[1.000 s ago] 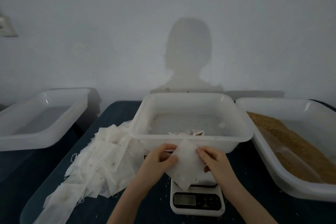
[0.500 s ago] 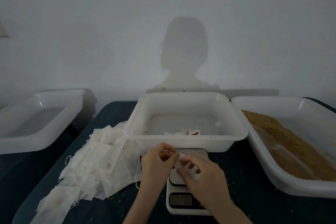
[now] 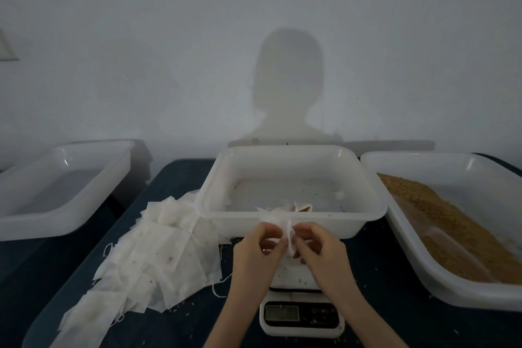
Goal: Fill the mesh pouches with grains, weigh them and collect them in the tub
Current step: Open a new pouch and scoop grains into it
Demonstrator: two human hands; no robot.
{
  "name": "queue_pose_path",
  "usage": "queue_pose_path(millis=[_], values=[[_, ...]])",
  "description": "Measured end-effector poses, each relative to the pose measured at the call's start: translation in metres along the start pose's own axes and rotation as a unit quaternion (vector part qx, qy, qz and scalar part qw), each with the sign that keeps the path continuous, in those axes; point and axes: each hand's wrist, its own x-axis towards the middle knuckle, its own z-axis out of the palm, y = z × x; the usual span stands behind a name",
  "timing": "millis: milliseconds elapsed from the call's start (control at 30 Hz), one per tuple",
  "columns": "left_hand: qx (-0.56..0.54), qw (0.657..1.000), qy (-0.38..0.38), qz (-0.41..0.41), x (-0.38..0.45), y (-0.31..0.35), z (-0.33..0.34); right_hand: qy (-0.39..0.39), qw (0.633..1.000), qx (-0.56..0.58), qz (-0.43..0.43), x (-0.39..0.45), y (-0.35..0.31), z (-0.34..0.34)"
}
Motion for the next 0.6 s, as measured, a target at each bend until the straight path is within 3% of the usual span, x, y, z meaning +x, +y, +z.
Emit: queue_pose_path(millis=[100,167,233,300,500,600], values=[[0.089,0.996,0.019,0.02,-0.002,0.001,-0.001,0.004,1.0,0.002,0.015,-0.001,-0.001,-0.001],[0.124,0.991,0.047,0.035,-0.001,0.003,-0.001,0.021,0.992,-0.12,-0.029,-0.003,0.002,-0.004],[0.152,0.985,0.058,0.052,-0.002,0.006,0.0,0.023,0.953,-0.28,-0.114,-0.007,0.001,-0.005],[0.201,0.975,0.06,0.078,-0.004,0.012,0.003,0.004,0.931,-0.338,-0.139,-0.01,-0.002,-0.004],[0.352,0.909,0.094,0.203,-0.013,0.027,0.011,0.034,0.934,-0.345,-0.084,-0.01,-0.008,-0.003],[0.349,0.91,0.104,0.197,-0.014,0.027,0.013,0.045,0.937,-0.332,-0.102,-0.009,-0.007,-0.005]])
